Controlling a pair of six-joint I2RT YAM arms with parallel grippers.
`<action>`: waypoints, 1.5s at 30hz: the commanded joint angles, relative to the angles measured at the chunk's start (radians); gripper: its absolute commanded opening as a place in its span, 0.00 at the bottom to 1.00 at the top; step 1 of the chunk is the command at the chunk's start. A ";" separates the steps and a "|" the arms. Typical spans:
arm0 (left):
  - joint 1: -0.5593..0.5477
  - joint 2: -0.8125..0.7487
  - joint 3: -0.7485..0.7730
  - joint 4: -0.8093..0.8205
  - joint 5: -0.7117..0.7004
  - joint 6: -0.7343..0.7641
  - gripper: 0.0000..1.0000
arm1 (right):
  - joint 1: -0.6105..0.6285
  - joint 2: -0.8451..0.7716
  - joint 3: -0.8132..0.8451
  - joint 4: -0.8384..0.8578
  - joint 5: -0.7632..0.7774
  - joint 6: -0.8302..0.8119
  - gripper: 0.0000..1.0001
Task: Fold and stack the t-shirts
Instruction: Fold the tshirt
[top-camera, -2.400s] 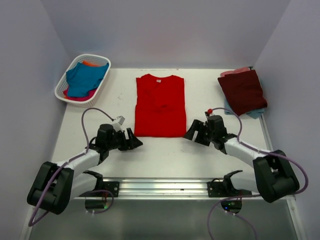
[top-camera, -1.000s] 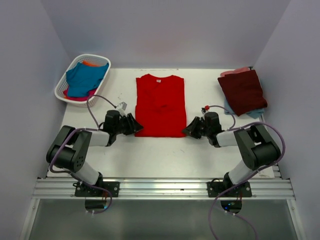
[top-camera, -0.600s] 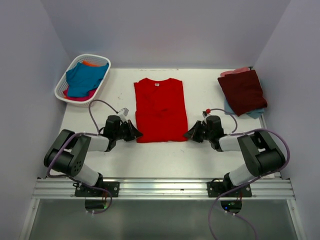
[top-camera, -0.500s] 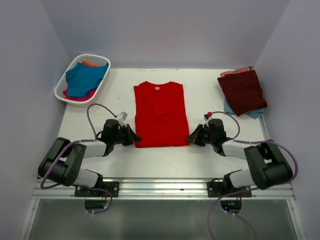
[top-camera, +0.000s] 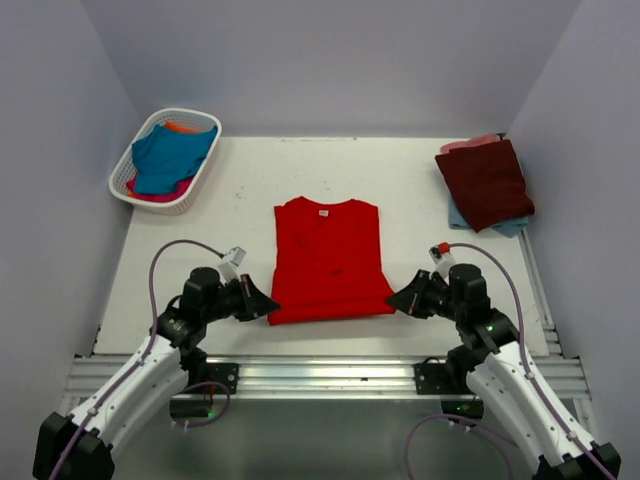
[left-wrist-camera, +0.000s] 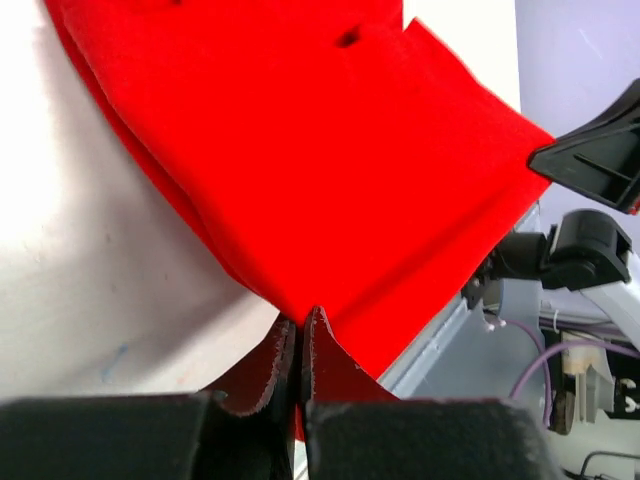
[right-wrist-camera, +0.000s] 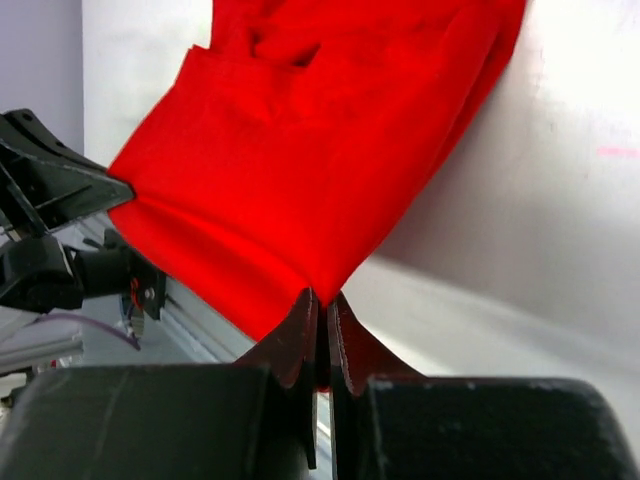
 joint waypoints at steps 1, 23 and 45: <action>-0.001 -0.127 0.021 -0.274 -0.014 -0.045 0.00 | -0.001 -0.065 0.062 -0.249 0.002 -0.015 0.00; 0.017 0.314 0.296 0.187 -0.160 0.089 0.00 | -0.001 0.448 0.268 0.247 0.117 -0.087 0.00; 0.350 1.367 0.885 0.872 0.212 -0.120 0.85 | -0.075 1.381 0.963 0.393 0.319 -0.056 0.69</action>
